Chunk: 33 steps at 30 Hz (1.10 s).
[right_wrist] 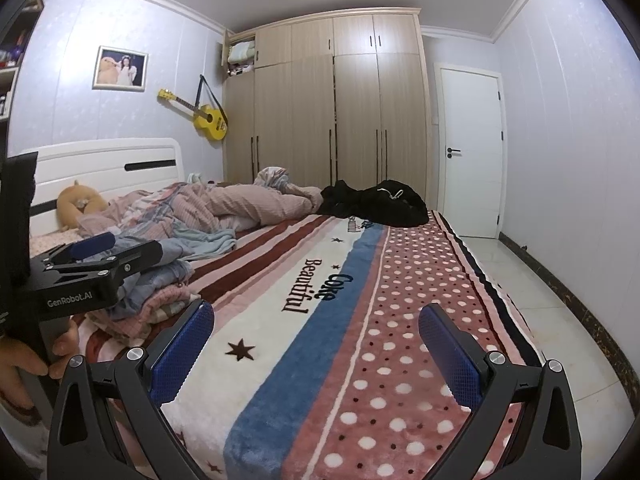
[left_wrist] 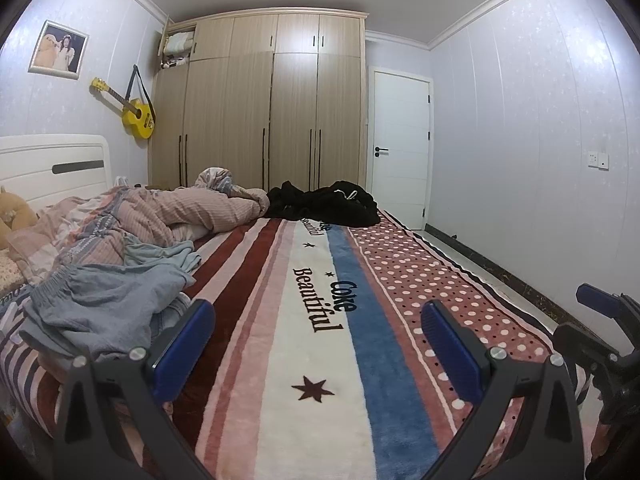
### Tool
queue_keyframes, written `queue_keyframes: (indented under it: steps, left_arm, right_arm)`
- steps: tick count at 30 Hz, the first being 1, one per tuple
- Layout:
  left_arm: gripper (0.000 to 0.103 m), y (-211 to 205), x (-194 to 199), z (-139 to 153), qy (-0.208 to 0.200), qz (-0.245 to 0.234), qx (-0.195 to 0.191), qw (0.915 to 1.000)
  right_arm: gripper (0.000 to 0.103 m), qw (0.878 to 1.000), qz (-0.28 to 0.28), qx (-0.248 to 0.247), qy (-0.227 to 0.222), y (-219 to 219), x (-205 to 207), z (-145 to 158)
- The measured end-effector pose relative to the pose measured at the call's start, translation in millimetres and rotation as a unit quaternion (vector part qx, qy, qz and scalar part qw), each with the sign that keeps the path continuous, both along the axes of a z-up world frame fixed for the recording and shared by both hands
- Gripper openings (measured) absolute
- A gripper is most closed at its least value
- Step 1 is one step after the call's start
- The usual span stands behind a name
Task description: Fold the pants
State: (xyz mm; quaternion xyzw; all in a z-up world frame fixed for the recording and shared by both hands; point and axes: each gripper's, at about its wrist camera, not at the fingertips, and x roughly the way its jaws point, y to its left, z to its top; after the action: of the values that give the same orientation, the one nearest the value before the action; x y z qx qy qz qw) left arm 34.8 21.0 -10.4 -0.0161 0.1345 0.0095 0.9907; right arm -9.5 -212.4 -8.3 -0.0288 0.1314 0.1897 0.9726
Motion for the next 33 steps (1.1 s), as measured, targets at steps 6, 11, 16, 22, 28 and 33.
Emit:
queue_keyframes:
  steps: [6, 11, 16, 22, 28, 33]
  left_arm:
    - [0.102, -0.9, -0.7, 0.3, -0.002, 0.000, 0.001, 1.0000]
    - [0.102, -1.1, -0.7, 0.3, -0.002, 0.000, 0.001, 1.0000]
    - [0.102, -1.3, -0.8, 0.5, -0.001, 0.000, 0.000, 1.0000]
    - [0.102, -1.3, -0.8, 0.4, -0.001, 0.000, 0.000, 1.0000]
    - [0.102, -1.1, -0.9, 0.4, -0.001, 0.000, 0.000, 1.0000]
    - [0.102, -1.1, -0.9, 0.4, -0.001, 0.000, 0.000, 1.0000]
  right_arm:
    - [0.102, 1.000, -0.002, 0.000, 0.000, -0.1, 0.8, 1.2]
    - [0.102, 1.000, -0.006, 0.002, 0.000, -0.6, -0.3, 4.3]
    - [0.102, 1.000, -0.005, 0.001, 0.000, -0.3, -0.1, 4.4]
    - [0.102, 1.000, -0.006, 0.002, 0.000, -0.5, -0.2, 3.8]
    - [0.102, 1.000, -0.006, 0.001, -0.001, -0.6, 0.5, 4.2]
    - [0.102, 1.000, -0.005, 0.003, 0.000, -1.5, 0.8, 4.0]
